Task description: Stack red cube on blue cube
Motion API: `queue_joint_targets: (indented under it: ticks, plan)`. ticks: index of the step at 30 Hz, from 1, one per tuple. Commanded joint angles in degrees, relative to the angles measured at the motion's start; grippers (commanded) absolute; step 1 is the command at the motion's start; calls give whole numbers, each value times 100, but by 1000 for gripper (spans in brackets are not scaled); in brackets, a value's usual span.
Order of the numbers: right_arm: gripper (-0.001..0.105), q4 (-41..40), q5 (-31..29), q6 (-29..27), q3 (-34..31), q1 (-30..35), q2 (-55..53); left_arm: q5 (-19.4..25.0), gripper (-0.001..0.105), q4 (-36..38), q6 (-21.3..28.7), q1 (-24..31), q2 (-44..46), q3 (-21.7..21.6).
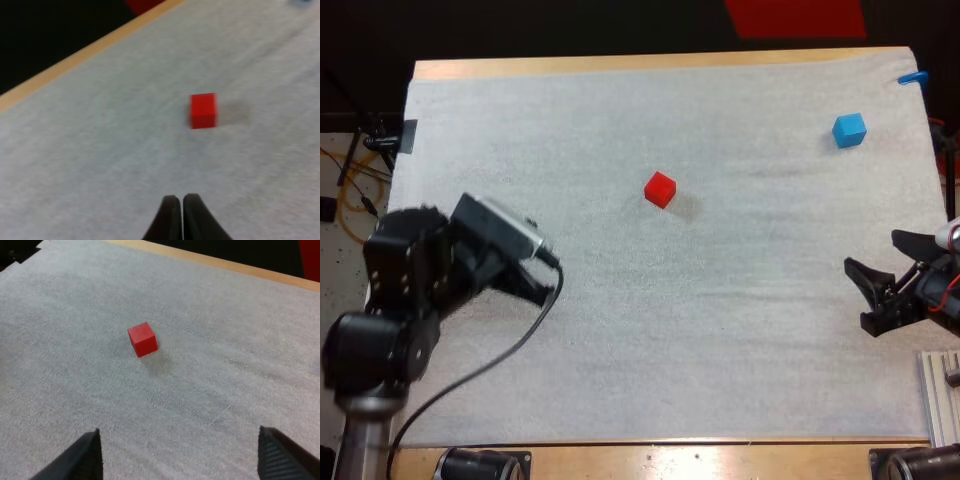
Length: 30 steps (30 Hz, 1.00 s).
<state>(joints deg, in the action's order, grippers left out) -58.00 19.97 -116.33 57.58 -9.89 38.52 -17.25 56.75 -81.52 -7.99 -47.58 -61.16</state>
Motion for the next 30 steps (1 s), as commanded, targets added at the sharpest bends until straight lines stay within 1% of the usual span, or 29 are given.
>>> queue_joint_targets:
  ticks: [1,4,7,9,10,11,12,13,14,15,16,17,18,21,23,26,28,30]
  plan:
    - [63,30,37,-93,42,-11,3,-246,0,202,-79,-31,127,8]
    - [63,30,37,-93,16,-11,3,-564,0,468,-92,-31,344,8]
    - [63,41,37,-93,-14,-11,3,-569,1,512,-92,-31,534,8]
    - [63,53,37,-146,-12,-11,37,-569,7,500,-92,-31,611,8]
    - [63,97,37,-185,-12,-11,69,-569,14,500,-92,-31,623,8]
    - [63,145,37,-192,-12,-11,120,-569,25,500,-92,-31,622,8]
    - [63,178,37,-172,-12,-32,167,-569,32,500,-92,-31,622,8]
    - [63,253,37,-168,-12,-67,243,-569,46,500,-92,-31,622,8]
    - [63,345,12,-145,-12,-130,356,-569,64,500,-112,-31,603,8]
    - [63,385,-4,-132,-12,-176,421,-569,71,500,-117,-31,599,8]
    - [63,490,-50,-134,-12,-271,567,-569,83,500,-187,-31,591,8]
    - [63,624,-88,-133,-12,-393,725,-569,86,500,-237,-31,592,8]
    - [63,698,-97,-133,-12,-438,780,-569,86,500,-239,-31,592,8]
    - [63,1140,-239,-133,-12,-861,1278,-569,86,511,-240,-31,592,8]
    - [63,1390,-390,-245,-12,-1094,1615,-569,86,511,-240,-31,592,8]
    - [68,1747,-623,-340,55,-1412,2101,-569,86,511,-240,-31,592,8]
    - [74,1905,-766,-347,195,-1553,2523,-569,86,511,-240,-31,592,8]
    - [74,2030,-922,-362,342,-1620,2806,-569,85,522,-240,-31,592,8]
